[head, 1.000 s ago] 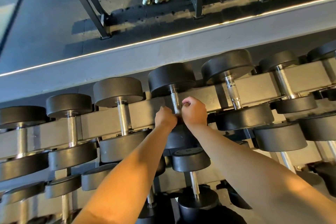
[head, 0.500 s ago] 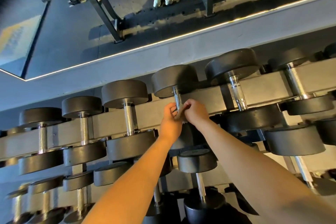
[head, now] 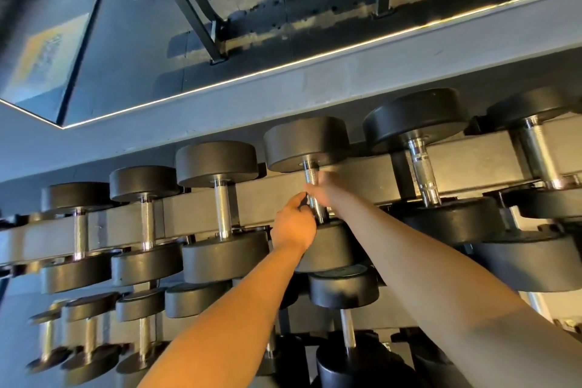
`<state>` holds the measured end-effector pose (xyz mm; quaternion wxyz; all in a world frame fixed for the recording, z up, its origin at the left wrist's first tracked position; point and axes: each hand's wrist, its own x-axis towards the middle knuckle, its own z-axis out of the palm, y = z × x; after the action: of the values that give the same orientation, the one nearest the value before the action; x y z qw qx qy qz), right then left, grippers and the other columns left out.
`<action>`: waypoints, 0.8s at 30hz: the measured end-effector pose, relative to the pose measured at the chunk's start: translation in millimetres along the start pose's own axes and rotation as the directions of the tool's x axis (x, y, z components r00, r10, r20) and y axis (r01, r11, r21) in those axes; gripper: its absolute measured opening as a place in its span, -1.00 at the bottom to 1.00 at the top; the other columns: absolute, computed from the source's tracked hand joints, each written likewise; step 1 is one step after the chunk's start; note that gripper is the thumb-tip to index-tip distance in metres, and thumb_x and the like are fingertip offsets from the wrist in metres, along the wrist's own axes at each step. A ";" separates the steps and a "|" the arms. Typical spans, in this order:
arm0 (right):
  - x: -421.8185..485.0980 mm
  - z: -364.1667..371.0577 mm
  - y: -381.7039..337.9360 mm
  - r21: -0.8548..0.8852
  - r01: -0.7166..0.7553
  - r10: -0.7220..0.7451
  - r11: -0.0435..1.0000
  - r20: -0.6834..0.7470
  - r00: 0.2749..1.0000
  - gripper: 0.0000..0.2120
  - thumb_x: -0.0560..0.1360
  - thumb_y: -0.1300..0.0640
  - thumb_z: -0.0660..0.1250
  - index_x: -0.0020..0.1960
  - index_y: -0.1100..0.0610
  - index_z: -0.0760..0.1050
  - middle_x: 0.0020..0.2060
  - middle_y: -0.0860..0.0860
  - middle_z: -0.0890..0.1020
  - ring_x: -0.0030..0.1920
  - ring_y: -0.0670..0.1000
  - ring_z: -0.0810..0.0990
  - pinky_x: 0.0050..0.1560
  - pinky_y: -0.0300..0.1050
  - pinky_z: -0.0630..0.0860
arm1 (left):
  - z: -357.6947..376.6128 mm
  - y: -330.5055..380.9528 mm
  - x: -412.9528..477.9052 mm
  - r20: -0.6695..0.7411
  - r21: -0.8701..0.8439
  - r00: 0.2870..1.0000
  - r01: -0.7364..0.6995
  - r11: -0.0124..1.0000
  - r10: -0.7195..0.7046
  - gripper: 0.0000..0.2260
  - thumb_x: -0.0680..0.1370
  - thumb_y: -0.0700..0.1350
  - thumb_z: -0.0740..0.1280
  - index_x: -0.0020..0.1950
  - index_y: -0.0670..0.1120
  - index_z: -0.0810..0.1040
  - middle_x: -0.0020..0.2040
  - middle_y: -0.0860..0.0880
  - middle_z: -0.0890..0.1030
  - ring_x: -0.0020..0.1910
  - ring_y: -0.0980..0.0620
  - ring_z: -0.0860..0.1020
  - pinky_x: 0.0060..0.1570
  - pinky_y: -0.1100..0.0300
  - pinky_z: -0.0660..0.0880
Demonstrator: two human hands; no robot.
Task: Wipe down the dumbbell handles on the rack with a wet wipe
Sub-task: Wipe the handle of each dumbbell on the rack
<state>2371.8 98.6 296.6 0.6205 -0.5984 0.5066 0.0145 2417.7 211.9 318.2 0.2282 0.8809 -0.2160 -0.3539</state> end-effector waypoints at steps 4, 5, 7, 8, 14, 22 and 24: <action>0.1 1.9 18.3 -0.060 -0.096 0.106 0.994 0.213 0.971 -0.45 0.60 0.03 0.34 0.52 0.16 0.27 0.34 0.15 0.49 0.26 0.09 0.51 0.29 0.00 0.43 | -0.5 1.3 -0.4 -0.030 -0.010 0.998 0.054 0.998 -0.054 -0.66 0.61 0.04 0.12 0.25 0.20 0.61 0.11 0.00 0.66 0.04 -0.08 0.60 0.17 -0.05 0.55; 2.8 1.2 21.2 -0.126 -0.076 0.102 0.989 0.217 0.971 -0.48 0.59 0.03 0.35 0.48 0.16 0.33 0.29 0.14 0.52 0.23 0.09 0.53 0.31 0.02 0.43 | -0.3 0.6 -0.4 -0.030 -0.011 0.998 0.061 0.998 -0.061 -0.67 0.62 0.04 0.12 0.25 0.19 0.61 0.14 0.00 0.66 0.07 -0.08 0.59 0.20 -0.06 0.54; 1.6 -0.4 23.0 -0.202 -0.056 0.100 0.978 0.214 0.972 -0.59 0.56 0.06 0.37 0.36 0.16 0.46 0.16 0.12 0.58 0.11 0.06 0.56 0.27 0.04 0.48 | -0.3 -0.6 -0.1 -0.025 -0.010 0.998 0.060 0.998 -0.061 -0.67 0.64 0.03 0.12 0.31 0.20 0.58 0.20 0.03 0.63 0.10 -0.06 0.58 0.22 -0.05 0.53; -1.6 -2.8 23.2 -0.200 -0.062 0.104 0.978 0.206 0.973 -0.64 0.56 0.07 0.36 0.31 0.17 0.49 0.11 0.11 0.59 0.07 0.05 0.56 0.22 0.01 0.49 | -0.3 -0.6 0.1 -0.027 -0.011 0.998 0.061 0.998 -0.061 -0.67 0.65 0.02 0.12 0.32 0.21 0.57 0.21 0.03 0.63 0.10 -0.05 0.58 0.22 -0.05 0.53; -10.9 -17.9 19.3 0.351 -0.156 0.166 0.923 0.001 0.986 -0.78 0.64 0.06 0.16 0.06 0.10 0.57 -0.02 0.11 0.62 -0.10 0.05 0.56 0.00 -0.04 0.52 | 1.9 -3.6 2.6 -0.032 -0.024 0.998 0.047 0.999 -0.048 -0.67 0.67 0.02 0.08 0.29 0.22 0.57 0.16 0.05 0.66 0.05 -0.02 0.59 0.18 -0.03 0.54; -10.2 -2.8 20.6 -0.241 0.003 -0.014 0.970 -0.041 0.999 -0.63 0.55 0.06 0.42 0.32 0.15 0.51 0.17 0.09 0.62 0.07 0.03 0.60 -0.07 -0.16 0.44 | 3.2 -3.6 2.1 -0.087 -0.045 0.995 0.034 0.998 -0.038 -0.67 0.65 0.01 0.10 0.22 0.23 0.61 0.12 0.10 0.67 0.05 0.01 0.57 0.12 0.05 0.50; -8.9 -2.2 22.6 -0.375 0.008 -0.034 0.927 -0.062 0.998 -0.65 0.55 0.05 0.42 0.27 0.18 0.52 0.14 0.11 0.62 0.12 0.09 0.62 -0.06 -0.15 0.45 | 4.1 -2.5 2.0 -0.101 -0.062 0.994 0.029 0.998 -0.035 -0.67 0.64 0.00 0.10 0.20 0.23 0.63 0.11 0.10 0.66 0.05 0.00 0.57 0.16 0.04 0.50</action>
<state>2352.0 108.6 286.4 0.4777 -0.7114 0.5086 0.0841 2416.6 211.9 313.1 0.2597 0.8939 -0.1791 -0.3186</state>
